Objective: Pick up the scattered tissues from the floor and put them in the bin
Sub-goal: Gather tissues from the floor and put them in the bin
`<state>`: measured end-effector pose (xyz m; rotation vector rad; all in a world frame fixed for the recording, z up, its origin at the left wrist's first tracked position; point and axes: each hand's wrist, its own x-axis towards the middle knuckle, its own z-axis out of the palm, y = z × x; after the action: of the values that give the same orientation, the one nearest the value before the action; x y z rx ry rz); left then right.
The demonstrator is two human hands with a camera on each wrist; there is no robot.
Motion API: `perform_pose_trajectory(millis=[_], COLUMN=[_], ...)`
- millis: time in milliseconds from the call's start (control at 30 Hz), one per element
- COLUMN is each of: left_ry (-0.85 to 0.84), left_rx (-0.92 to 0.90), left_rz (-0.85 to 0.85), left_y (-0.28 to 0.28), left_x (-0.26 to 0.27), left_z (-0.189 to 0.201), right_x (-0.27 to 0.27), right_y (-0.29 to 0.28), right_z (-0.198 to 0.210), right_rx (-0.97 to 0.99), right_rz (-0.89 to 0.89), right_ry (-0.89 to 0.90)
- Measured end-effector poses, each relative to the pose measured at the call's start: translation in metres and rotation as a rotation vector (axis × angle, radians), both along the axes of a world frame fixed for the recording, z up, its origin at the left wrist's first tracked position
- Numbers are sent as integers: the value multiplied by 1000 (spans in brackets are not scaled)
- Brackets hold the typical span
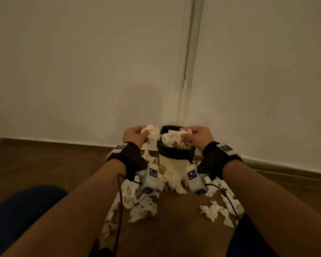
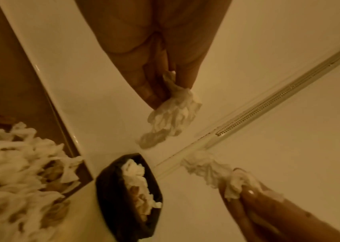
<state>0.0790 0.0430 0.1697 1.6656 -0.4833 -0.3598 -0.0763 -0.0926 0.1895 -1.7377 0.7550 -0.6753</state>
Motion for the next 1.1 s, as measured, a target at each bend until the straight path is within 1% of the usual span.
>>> perform_pose_trajectory(millis=[67,200,300,400,467,600,667,800,900,933,1033,1100], left_ry=[60,29,-38,-76,-78,-23,-25,-118,-303,-369,-599,-670], left_rx=[-50,-53,19,106,149,182,218,331,453,490,624,710], left_rz=[-25,-74,-109,-159,-167,-151,-143,-177,-201,-211,-280,-346], left_y=[-18,-55,-82,-109,-127,-158,-169,-183,-187,-188,-191,-194], left_x=[2,5,5,10,17,32,39,45,44,44,45,46], left_z=[11,19,11,-5,-18,-44,-57,-84,-104,-109,-124,-131], right_x=[1,4,10,22,32,53,63,75,77,78,81,85], right_y=[-15,-45,-63,-79,-91,-115,-125,-138,-142,-142,-144,-142], right_z=[6,2,-11,-31,-48,-86,-103,-124,-135,-137,-142,-146], right_rx=[21,131,281,336,322,309,309,201,42,-16,-218,-282], right_rz=[-49,-120,-144,-173,-216,-287,-295,-302,-369,-367,-241,-164], right_ry=[-47,-112,-168,-174,-153,-38,17,189,319,378,605,641])
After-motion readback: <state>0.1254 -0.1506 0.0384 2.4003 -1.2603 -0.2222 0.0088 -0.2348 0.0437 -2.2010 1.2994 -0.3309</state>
